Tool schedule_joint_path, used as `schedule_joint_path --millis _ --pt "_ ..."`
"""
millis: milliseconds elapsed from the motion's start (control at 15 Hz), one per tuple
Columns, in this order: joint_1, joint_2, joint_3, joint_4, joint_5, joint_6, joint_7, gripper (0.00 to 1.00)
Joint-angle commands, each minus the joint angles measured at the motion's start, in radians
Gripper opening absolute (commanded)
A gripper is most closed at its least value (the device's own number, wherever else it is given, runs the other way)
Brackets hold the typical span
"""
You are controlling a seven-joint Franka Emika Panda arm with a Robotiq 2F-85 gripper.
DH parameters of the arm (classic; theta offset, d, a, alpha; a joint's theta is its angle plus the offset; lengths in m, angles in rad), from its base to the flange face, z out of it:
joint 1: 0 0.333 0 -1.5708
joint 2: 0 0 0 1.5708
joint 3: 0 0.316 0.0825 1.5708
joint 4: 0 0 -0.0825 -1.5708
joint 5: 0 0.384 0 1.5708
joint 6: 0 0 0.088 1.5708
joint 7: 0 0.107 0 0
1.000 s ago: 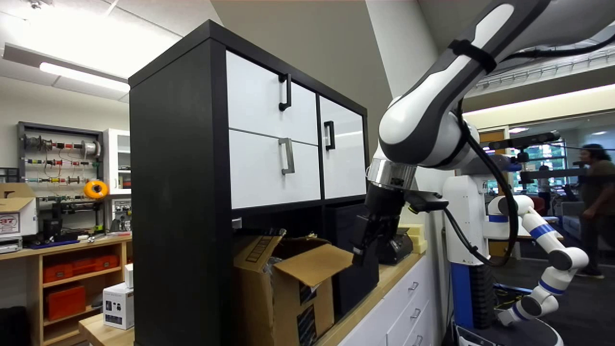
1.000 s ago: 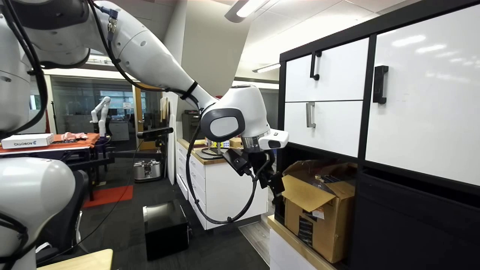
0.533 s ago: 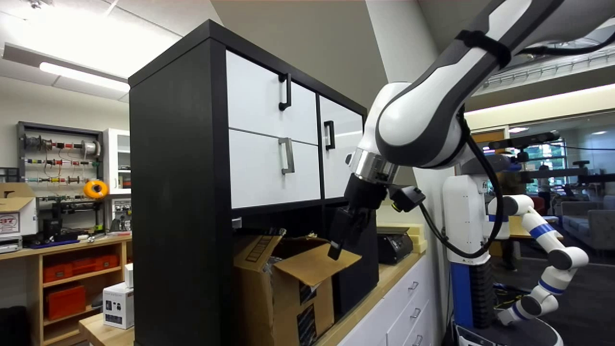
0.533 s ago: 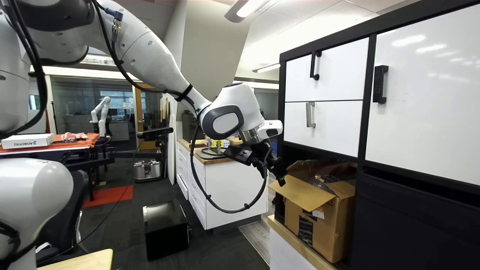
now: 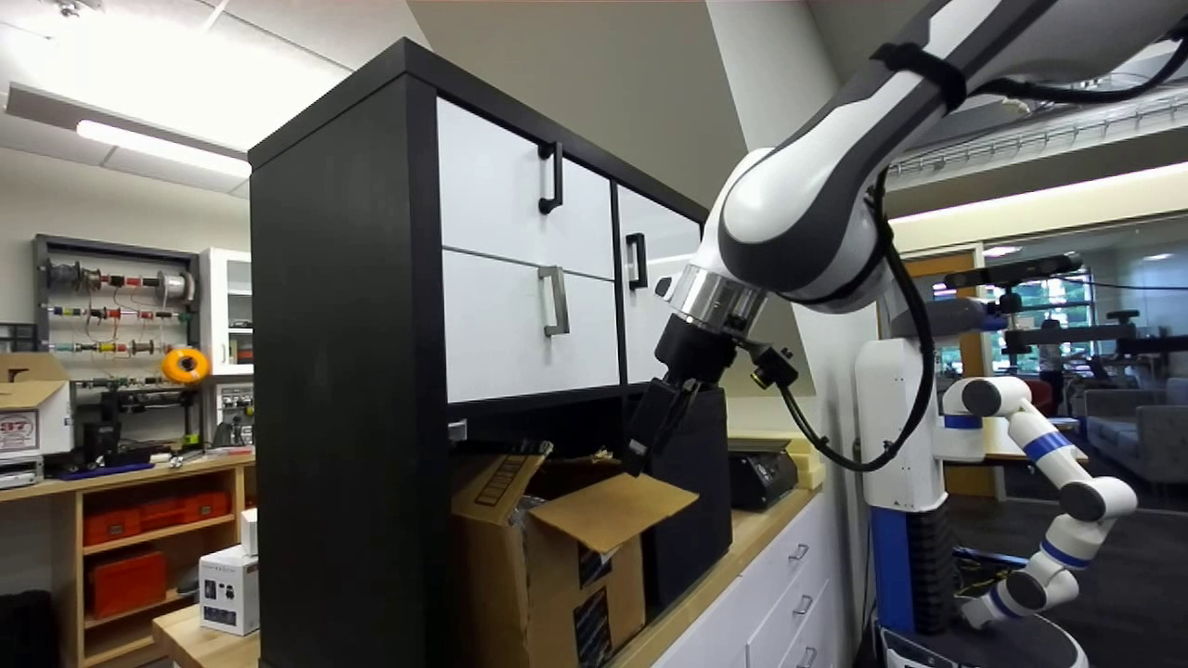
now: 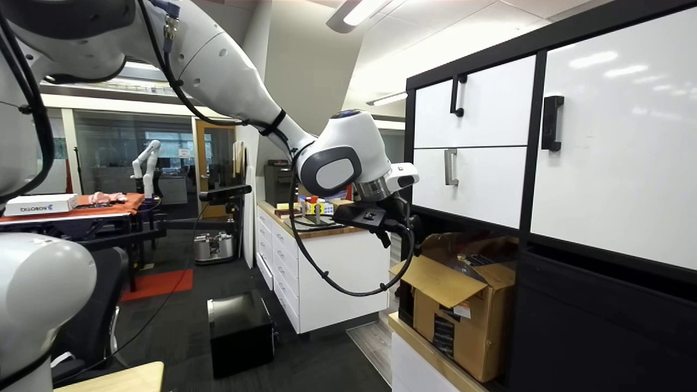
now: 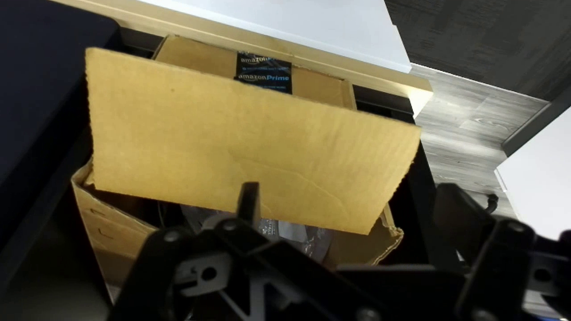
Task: Slide out the box
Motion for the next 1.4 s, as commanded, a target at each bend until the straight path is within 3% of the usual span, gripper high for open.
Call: schedule_joint_path --millis 0,733,1333 --pt "-0.065 0.005 0.061 0.035 0.099 -0.029 -0.181 1.0" --pt "-0.229 0.121 0.192 0.16 0.262 -0.121 -0.757 1.0" --pt "-0.391 0.261 0.322 0.297 0.426 -0.133 -1.04 1.0"
